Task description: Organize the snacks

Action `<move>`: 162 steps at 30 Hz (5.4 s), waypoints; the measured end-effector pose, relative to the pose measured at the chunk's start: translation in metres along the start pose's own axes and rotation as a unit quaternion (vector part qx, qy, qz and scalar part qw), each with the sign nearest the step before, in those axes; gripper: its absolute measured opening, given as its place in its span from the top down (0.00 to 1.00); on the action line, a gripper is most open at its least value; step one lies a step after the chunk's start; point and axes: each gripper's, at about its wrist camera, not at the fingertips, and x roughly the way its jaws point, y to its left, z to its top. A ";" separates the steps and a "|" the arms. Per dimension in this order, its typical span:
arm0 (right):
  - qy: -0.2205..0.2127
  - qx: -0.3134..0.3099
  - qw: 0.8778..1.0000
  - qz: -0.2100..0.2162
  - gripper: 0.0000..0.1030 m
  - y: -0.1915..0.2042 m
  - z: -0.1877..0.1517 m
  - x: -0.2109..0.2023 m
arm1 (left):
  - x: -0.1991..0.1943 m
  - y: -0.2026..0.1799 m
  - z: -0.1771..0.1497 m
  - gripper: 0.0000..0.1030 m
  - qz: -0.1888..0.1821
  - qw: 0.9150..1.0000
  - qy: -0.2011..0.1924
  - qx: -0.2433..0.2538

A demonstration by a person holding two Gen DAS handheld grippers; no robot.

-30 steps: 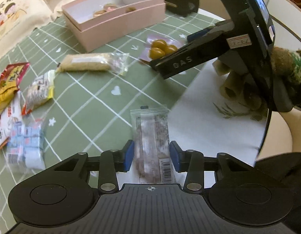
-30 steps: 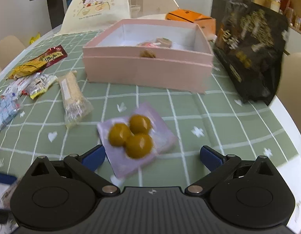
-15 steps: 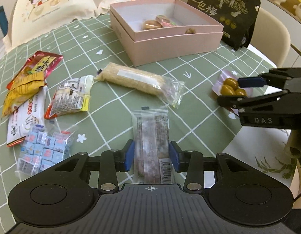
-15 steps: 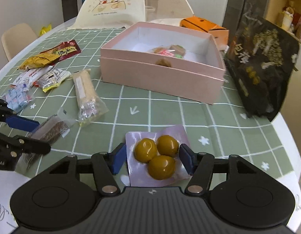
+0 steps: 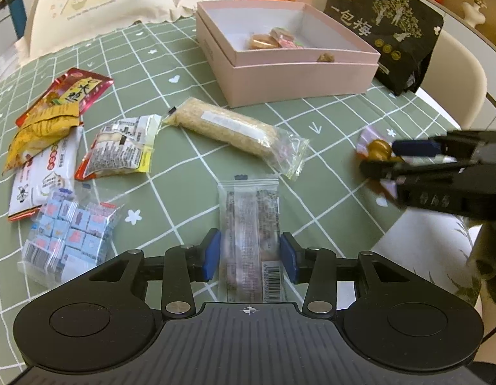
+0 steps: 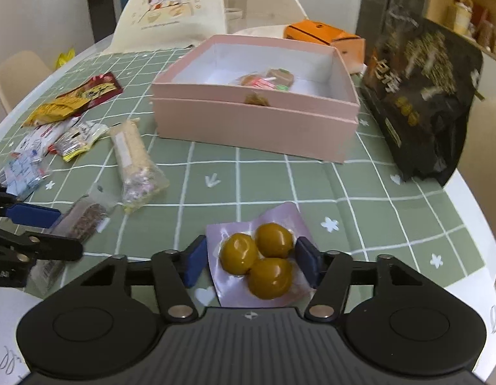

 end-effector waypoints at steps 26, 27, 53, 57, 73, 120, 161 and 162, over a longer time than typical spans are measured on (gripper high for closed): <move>-0.026 0.008 0.999 0.026 0.13 -0.029 -0.006 0.017 | -0.006 0.000 -0.016 0.60 -0.001 0.999 -0.034 0.022; -0.024 -0.003 0.999 0.022 0.17 -0.026 -0.006 0.017 | -0.006 0.000 -0.016 0.60 -0.001 0.999 -0.034 0.022; -0.040 -0.001 0.996 0.073 0.39 0.004 0.001 -0.002 | -0.002 -0.004 -0.017 0.59 0.010 0.998 -0.059 0.037; -0.027 -0.052 0.997 0.051 0.53 0.017 0.000 0.006 | -0.003 -0.003 -0.018 0.59 0.010 0.998 -0.059 0.025; -0.099 0.029 0.994 0.032 0.54 -0.015 0.022 -0.073 | -0.062 0.013 0.094 0.61 -0.042 0.976 -0.214 -0.023; 0.041 -0.028 0.995 0.081 0.73 0.066 0.041 0.025 | -0.035 0.150 -0.024 0.61 0.025 0.967 -0.070 -0.245; -0.010 0.004 0.993 0.121 0.26 0.088 0.065 0.022 | -0.038 0.072 -0.006 0.59 0.059 0.993 -0.003 -0.105; -0.005 0.002 0.992 0.124 0.26 0.094 0.072 0.031 | -0.039 0.073 -0.009 0.59 0.060 0.993 0.000 -0.105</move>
